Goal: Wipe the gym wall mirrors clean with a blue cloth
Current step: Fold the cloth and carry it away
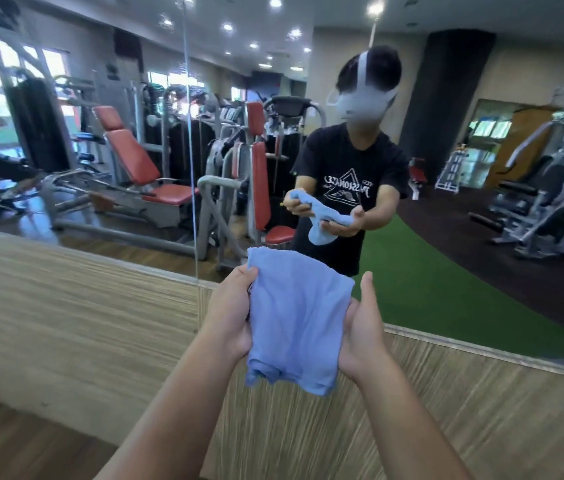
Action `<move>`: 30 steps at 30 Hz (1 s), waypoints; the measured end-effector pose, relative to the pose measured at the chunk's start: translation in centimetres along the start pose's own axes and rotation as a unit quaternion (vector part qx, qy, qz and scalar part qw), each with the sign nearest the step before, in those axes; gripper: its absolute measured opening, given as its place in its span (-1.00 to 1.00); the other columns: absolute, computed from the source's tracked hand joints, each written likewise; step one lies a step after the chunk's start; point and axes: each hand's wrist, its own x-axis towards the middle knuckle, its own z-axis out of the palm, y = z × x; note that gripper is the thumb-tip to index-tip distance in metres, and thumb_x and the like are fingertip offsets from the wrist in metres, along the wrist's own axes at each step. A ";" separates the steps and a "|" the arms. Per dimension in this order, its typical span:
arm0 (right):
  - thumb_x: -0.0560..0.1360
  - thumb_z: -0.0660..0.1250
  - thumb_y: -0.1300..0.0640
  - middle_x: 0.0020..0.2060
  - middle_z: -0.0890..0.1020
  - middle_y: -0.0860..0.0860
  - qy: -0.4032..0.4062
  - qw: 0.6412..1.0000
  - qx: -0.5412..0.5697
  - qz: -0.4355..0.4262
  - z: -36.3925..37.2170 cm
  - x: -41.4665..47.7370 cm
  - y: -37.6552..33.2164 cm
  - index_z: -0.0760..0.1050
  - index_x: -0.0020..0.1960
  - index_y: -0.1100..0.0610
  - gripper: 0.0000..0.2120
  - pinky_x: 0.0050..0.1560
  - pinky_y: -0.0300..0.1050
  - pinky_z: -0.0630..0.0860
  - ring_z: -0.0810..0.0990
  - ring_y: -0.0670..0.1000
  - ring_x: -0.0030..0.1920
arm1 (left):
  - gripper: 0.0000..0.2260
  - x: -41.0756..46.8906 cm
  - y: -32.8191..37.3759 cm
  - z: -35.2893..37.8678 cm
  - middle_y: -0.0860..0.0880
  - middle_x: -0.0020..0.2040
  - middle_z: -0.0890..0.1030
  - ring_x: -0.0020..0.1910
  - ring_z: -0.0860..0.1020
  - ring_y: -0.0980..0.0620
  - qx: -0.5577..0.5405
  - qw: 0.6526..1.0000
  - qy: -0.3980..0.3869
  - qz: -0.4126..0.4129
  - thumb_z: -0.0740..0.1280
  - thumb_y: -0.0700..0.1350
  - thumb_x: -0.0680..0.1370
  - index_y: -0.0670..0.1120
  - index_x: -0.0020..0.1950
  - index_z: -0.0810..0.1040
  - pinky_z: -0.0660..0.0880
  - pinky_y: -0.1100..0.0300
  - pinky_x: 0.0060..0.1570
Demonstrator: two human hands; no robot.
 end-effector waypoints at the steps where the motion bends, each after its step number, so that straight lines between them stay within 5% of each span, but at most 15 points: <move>1: 0.61 0.12 -0.38 0.16 0.70 0.18 -0.012 1.000 -0.024 0.016 0.5 0.0 0.5 0.62 0.26 0.16 -0.34 0.30 0.16 0.50 0.64 0.21 0.23 | -0.86 -0.1 0.3 -0.7 -0.04 -0.26 0.64 -0.26 0.63 0.00 0.005 1.000 0.010 0.000 0.23 -0.13 0.68 -0.14 0.00 0.53 0.55 0.12 -0.25; 3: 0.64 0.26 -0.18 0.15 0.71 0.18 -0.013 0.995 -0.097 0.011 1.7 0.5 1.8 0.60 0.28 0.18 -0.54 0.27 0.15 0.55 0.67 0.19 0.19 | -0.88 -0.1 0.8 -2.4 -0.08 -0.18 0.66 -0.17 0.63 -0.06 0.003 1.000 0.030 -0.006 0.24 -0.12 0.66 -0.14 0.01 0.52 0.57 0.07 -0.16; 7: 0.67 0.29 0.17 -0.09 0.77 0.05 -0.018 0.977 -0.211 -0.027 4.5 1.6 4.3 0.60 0.13 0.18 -0.86 -0.15 -0.10 0.65 0.75 0.00 -0.12 | -0.91 0.7 2.3 -7.0 -0.12 -0.07 0.62 -0.11 0.61 -0.06 0.040 0.996 0.072 0.021 0.23 -0.12 0.67 -0.11 0.06 0.49 0.54 0.05 -0.08; 9: 0.67 0.29 0.18 -0.12 0.77 0.03 -0.019 0.968 -0.250 -0.025 6.3 2.0 5.9 0.61 0.06 0.16 -0.88 -0.16 -0.11 0.65 0.74 -0.03 -0.16 | -0.89 0.9 3.4 -9.6 -0.09 -0.10 0.62 -0.14 0.61 -0.04 0.071 0.994 0.082 0.033 0.20 -0.11 0.69 -0.09 0.04 0.49 0.53 0.06 -0.09; 13: 0.66 0.32 0.15 -0.03 0.75 0.07 -0.047 0.951 -0.305 -0.013 10.3 3.7 10.4 0.62 0.04 0.13 -0.89 0.16 0.11 0.63 0.72 0.10 0.04 | -0.86 0.8 5.6 -15.9 -0.08 -0.11 0.54 -0.14 0.51 -0.01 0.139 0.983 0.109 0.049 0.13 -0.08 0.72 -0.08 0.09 0.44 0.45 0.10 -0.19; 18: 0.66 0.31 0.20 -0.20 0.74 0.00 -0.103 0.937 -0.332 0.026 17.9 5.3 18.4 0.60 -0.01 0.13 -0.89 -0.02 -0.03 0.62 0.70 0.04 -0.10 | -0.85 -0.1 8.8 -25.6 -0.03 -0.21 0.58 -0.31 0.56 0.03 0.107 0.970 0.215 0.041 0.15 -0.07 0.71 -0.04 -0.01 0.46 0.48 0.15 -0.26; 23: 0.67 0.29 0.16 -0.12 0.74 0.14 -0.152 0.920 -0.348 0.095 26.7 6.1 27.6 0.59 0.05 0.21 -0.86 -0.11 -0.06 0.63 0.71 0.10 -0.13 | -0.70 -2.5 13.0 -36.9 -0.13 0.00 0.73 -0.04 0.70 -0.14 -0.026 0.965 0.256 -0.037 0.32 0.06 0.63 -0.17 0.08 0.65 0.57 0.03 -0.03; 26: 0.64 0.27 0.19 -0.30 0.69 0.04 -0.188 0.902 -0.366 0.129 32.7 5.9 33.1 0.57 -0.03 0.17 -0.86 -0.33 -0.23 0.54 0.66 -0.01 -0.31 | -0.74 -4.5 15.5 -43.8 -0.21 0.07 0.71 -0.09 0.70 -0.15 -0.049 0.964 0.259 -0.042 0.35 -0.07 0.60 -0.23 0.17 0.63 0.61 0.04 -0.09; 30: 0.48 0.33 0.21 -0.21 0.59 0.09 -0.252 0.868 -0.392 0.171 39.9 5.1 40.2 0.54 -0.05 0.14 -0.94 -0.20 -0.12 0.50 0.56 0.07 -0.21 | -0.75 -7.0 18.4 -52.0 -0.24 0.09 0.69 -0.12 0.70 -0.16 -0.075 0.952 0.297 -0.006 0.28 -0.28 0.57 -0.23 0.24 0.56 0.64 0.02 -0.27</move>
